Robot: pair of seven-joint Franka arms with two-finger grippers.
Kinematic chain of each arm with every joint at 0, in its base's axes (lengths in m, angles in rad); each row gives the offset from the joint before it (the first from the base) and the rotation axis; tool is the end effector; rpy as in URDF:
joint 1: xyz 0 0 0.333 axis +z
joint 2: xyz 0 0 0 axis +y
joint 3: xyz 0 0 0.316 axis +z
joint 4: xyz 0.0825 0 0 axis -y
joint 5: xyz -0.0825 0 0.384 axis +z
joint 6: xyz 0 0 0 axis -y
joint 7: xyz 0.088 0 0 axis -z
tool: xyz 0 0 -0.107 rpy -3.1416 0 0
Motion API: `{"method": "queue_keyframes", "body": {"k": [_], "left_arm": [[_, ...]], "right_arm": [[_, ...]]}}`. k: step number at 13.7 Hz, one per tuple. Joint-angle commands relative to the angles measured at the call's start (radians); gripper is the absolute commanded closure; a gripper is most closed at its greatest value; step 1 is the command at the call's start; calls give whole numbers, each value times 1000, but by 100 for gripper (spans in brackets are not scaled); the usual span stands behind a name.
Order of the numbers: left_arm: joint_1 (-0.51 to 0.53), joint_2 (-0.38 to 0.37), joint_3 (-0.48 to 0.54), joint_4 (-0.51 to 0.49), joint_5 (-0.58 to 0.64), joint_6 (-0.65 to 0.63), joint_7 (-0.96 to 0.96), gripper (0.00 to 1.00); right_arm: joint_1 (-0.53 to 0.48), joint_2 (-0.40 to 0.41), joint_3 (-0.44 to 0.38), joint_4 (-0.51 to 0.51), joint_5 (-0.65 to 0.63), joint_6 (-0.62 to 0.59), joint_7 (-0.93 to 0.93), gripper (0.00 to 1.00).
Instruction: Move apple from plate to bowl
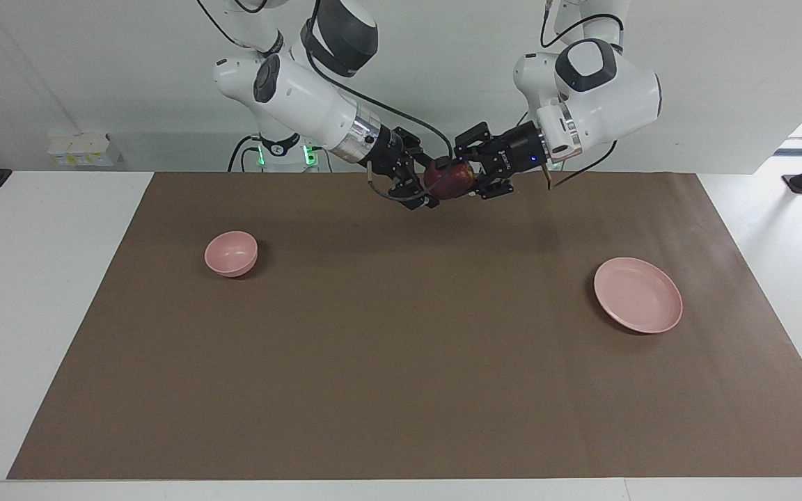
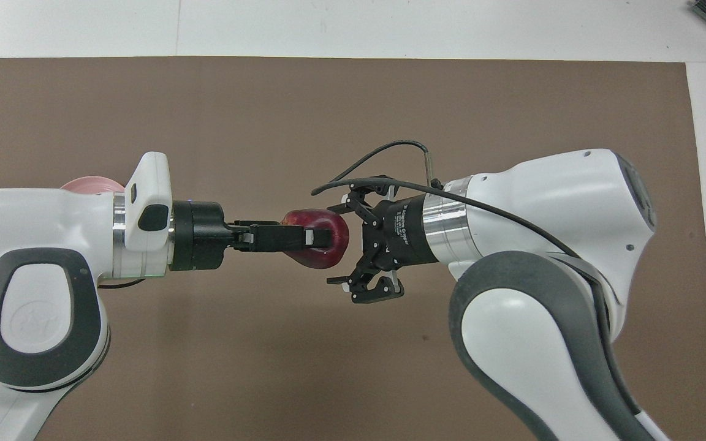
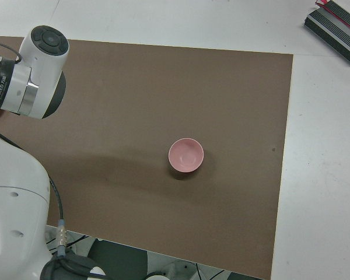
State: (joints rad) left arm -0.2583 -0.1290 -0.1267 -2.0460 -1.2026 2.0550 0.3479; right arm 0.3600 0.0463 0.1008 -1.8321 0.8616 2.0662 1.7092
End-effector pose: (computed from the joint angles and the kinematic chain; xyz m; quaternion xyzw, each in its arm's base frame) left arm 0.4845 -0.2535 0.5414 0.8537 -0.0830 0.0491 0.5118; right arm 0.5201 0.3014 0.5362 -0.6378 0.6608 0.3021 0.2556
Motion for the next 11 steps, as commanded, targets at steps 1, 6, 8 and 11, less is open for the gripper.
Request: {"method": "queue_keyframes", "body": {"k": [1, 6, 8, 11], "left_arm": [[-18, -32, 12, -28, -11, -12, -17, 100], [-19, -35, 12, -26, 18, -50, -44, 100], [-19, -35, 12, -26, 18, -52, -46, 100], [-24, -35, 10, -26, 20, -52, -47, 100]], "right_arm": [[-1, -5, 0, -3, -29, 11, 17, 0], [11, -8, 2, 1, -29, 2, 15, 0], [16, -8, 2, 1, -29, 0, -26, 26], [14, -5, 2, 5, -7, 2, -56, 70]]}}
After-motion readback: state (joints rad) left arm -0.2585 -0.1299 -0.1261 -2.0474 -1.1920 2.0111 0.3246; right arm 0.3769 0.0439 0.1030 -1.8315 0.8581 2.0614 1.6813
